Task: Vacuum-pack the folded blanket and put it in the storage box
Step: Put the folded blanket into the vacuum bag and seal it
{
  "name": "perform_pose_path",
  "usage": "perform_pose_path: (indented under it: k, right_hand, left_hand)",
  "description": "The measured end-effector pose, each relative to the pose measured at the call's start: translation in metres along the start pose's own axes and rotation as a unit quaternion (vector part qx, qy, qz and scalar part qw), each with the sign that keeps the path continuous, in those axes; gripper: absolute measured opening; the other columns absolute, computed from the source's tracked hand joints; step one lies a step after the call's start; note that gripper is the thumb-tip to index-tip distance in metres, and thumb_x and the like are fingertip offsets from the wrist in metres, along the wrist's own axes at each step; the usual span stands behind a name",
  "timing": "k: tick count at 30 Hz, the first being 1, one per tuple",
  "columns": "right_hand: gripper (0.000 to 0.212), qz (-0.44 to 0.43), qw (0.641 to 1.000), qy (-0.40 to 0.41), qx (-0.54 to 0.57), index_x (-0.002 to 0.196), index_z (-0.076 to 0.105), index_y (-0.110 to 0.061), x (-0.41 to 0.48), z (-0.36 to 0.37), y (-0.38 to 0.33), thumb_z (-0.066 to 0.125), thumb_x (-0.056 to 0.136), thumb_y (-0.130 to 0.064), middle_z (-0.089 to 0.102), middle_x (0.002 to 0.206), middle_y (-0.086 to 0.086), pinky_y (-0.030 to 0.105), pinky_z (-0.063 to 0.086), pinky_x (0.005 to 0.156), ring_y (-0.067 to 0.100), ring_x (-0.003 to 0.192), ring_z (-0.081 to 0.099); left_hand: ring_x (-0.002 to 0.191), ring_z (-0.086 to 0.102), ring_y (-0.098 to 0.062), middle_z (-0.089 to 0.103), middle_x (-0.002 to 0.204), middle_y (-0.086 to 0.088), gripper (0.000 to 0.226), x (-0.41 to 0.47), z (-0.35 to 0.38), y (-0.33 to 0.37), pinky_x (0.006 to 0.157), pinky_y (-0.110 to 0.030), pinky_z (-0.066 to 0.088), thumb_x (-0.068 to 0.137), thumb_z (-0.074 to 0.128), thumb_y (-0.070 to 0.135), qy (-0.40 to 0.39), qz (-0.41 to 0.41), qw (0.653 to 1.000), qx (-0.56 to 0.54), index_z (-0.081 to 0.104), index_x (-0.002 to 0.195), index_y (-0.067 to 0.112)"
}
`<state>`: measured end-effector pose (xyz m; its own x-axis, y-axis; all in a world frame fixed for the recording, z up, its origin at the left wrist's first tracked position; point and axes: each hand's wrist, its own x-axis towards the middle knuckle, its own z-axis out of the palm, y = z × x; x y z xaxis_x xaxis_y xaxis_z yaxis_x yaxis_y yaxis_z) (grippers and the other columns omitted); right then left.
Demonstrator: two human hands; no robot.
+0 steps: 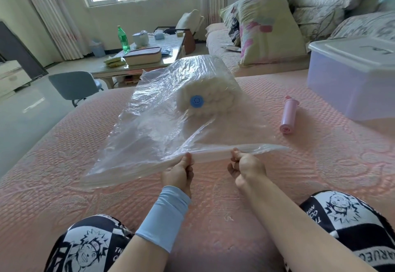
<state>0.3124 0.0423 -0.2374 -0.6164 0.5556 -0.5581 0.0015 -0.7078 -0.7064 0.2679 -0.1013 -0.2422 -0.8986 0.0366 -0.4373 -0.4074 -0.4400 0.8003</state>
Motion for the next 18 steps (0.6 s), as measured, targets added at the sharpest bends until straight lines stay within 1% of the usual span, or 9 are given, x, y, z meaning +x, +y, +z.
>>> perform_pose_path:
  k: [3,5,6,9,11,12,15,16,18]
  right_hand:
    - [0.003,-0.024,0.999,-0.022,-0.027,0.087,0.069,-0.010,-0.002,-0.008,-0.007,0.071,0.089,-0.011,0.062,0.077,0.001,0.030,0.050,0.062,0.008,0.052,0.046]
    - [0.006,-0.026,0.998,-0.039,-0.046,0.085,0.068,-0.012,-0.004,-0.014,-0.013,0.073,0.087,-0.015,0.062,0.076,0.000,0.032,0.051,0.062,0.008,0.045,0.041]
    - [0.007,-0.020,0.997,-0.047,-0.059,0.086,0.067,-0.012,-0.005,-0.016,-0.015,0.073,0.086,-0.017,0.062,0.077,0.000,0.033,0.051,0.061,0.009,0.047,0.042]
    - [0.010,0.000,0.992,-0.079,-0.103,0.091,0.070,-0.011,-0.011,-0.019,-0.014,0.074,0.086,-0.020,0.062,0.077,-0.001,0.031,0.049,0.059,0.012,0.054,0.045]
    - [0.011,0.001,0.990,-0.093,-0.108,0.089,0.072,-0.008,-0.015,-0.019,-0.012,0.075,0.086,-0.018,0.063,0.068,0.000,0.027,0.047,0.054,0.010,0.050,0.047]
    - [0.011,-0.007,0.990,-0.088,-0.109,0.088,0.073,-0.006,-0.016,-0.020,-0.012,0.075,0.086,-0.017,0.065,0.066,0.000,0.027,0.046,0.054,0.009,0.049,0.048]
    - [0.007,-0.026,0.991,-0.049,-0.121,0.086,0.075,-0.005,-0.015,-0.024,-0.016,0.075,0.086,-0.012,0.067,0.074,0.002,0.027,0.044,0.056,0.010,0.055,0.050]
    - [0.006,-0.026,0.992,-0.043,-0.114,0.082,0.074,-0.006,-0.015,-0.026,-0.018,0.074,0.086,-0.010,0.066,0.073,0.002,0.028,0.042,0.055,0.011,0.055,0.048]
    - [0.014,-0.025,0.994,-0.037,-0.102,0.074,0.070,-0.008,-0.012,-0.028,-0.022,0.071,0.088,-0.007,0.061,0.070,0.002,0.028,0.042,0.056,0.012,0.055,0.046]
  left_hand:
    - [0.050,0.054,-0.008,0.061,0.067,-0.003,0.006,-0.003,0.007,-0.004,0.046,-0.018,0.048,0.085,0.071,0.010,0.001,0.003,0.999,-0.041,0.067,0.084,0.007]
    - [0.051,0.055,-0.011,0.057,0.067,-0.004,0.010,-0.008,0.015,-0.006,0.046,-0.020,0.048,0.086,0.071,0.018,-0.034,-0.031,0.997,-0.069,0.064,0.083,0.010]
    - [0.052,0.055,-0.013,0.056,0.067,-0.004,0.015,-0.011,0.021,-0.008,0.046,-0.022,0.049,0.084,0.072,0.023,-0.057,-0.054,0.995,-0.068,0.063,0.084,0.011]
    - [0.056,0.058,-0.015,0.061,0.067,-0.007,0.034,-0.022,0.042,-0.017,0.051,-0.022,0.051,0.074,0.080,0.032,-0.128,-0.087,0.988,-0.001,0.064,0.088,0.005]
    - [0.059,0.057,-0.015,0.064,0.070,-0.009,0.034,-0.028,0.054,-0.026,0.057,-0.023,0.051,0.067,0.082,0.029,-0.148,-0.079,0.985,0.033,0.071,0.082,0.001]
    - [0.058,0.056,-0.014,0.065,0.070,-0.009,0.030,-0.030,0.058,-0.030,0.058,-0.022,0.050,0.066,0.083,0.026,-0.146,-0.074,0.986,0.041,0.073,0.078,0.001]
    - [0.051,0.050,-0.010,0.067,0.067,-0.006,0.013,-0.032,0.063,-0.038,0.052,-0.019,0.047,0.073,0.083,0.016,-0.108,-0.057,0.990,0.065,0.077,0.065,0.006]
    - [0.050,0.050,-0.010,0.068,0.066,-0.005,0.014,-0.032,0.065,-0.039,0.051,-0.019,0.047,0.074,0.082,0.014,-0.098,-0.056,0.991,0.066,0.076,0.063,0.007]
    - [0.045,0.049,-0.009,0.066,0.062,-0.005,0.018,-0.031,0.068,-0.039,0.050,-0.020,0.047,0.074,0.082,0.013,-0.078,-0.058,0.993,0.069,0.073,0.060,0.006]
